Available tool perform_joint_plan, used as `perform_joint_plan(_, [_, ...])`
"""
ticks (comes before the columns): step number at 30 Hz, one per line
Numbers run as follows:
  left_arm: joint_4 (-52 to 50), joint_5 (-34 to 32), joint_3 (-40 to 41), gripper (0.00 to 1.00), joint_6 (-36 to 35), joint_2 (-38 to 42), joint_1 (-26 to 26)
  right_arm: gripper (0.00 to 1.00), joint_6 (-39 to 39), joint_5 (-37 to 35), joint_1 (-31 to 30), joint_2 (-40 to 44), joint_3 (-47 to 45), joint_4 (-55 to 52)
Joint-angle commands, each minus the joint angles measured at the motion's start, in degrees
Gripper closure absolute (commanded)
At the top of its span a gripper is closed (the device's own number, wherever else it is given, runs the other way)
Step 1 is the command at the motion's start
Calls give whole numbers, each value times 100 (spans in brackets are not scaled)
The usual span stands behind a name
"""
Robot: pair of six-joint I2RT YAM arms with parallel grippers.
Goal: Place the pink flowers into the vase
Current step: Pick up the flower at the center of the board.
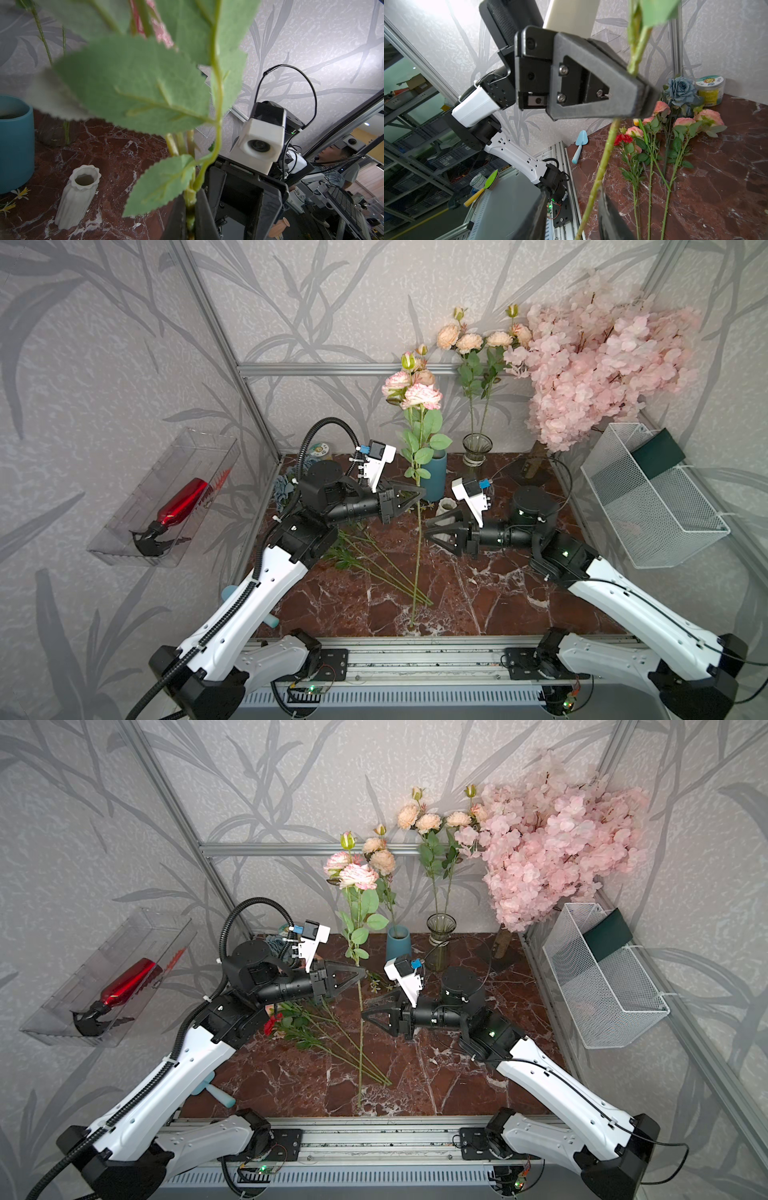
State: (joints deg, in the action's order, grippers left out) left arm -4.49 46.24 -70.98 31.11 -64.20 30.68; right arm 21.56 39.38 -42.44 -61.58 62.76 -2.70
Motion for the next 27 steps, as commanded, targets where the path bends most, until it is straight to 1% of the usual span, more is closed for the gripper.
perform_joint_plan(1, [385, 146, 23, 100, 18, 116, -26, 67, 360, 298, 172, -47, -77, 1039])
perform_joint_plan(6, [483, 193, 73, 100, 138, 56, -26, 75, 611, 474, 303, -319, -35, 1584])
perform_joint_plan(12, [477, 149, 62, 100, 131, 66, -26, 79, 571, 547, 310, -528, 93, 1532])
perform_joint_plan(20, [590, 199, 59, 100, 223, 24, -26, 84, 587, 608, 314, -556, -20, 1632])
perform_joint_plan(27, [321, 16, 41, 100, -69, -20, -28, 88, 357, 506, 308, -733, 125, 1619])
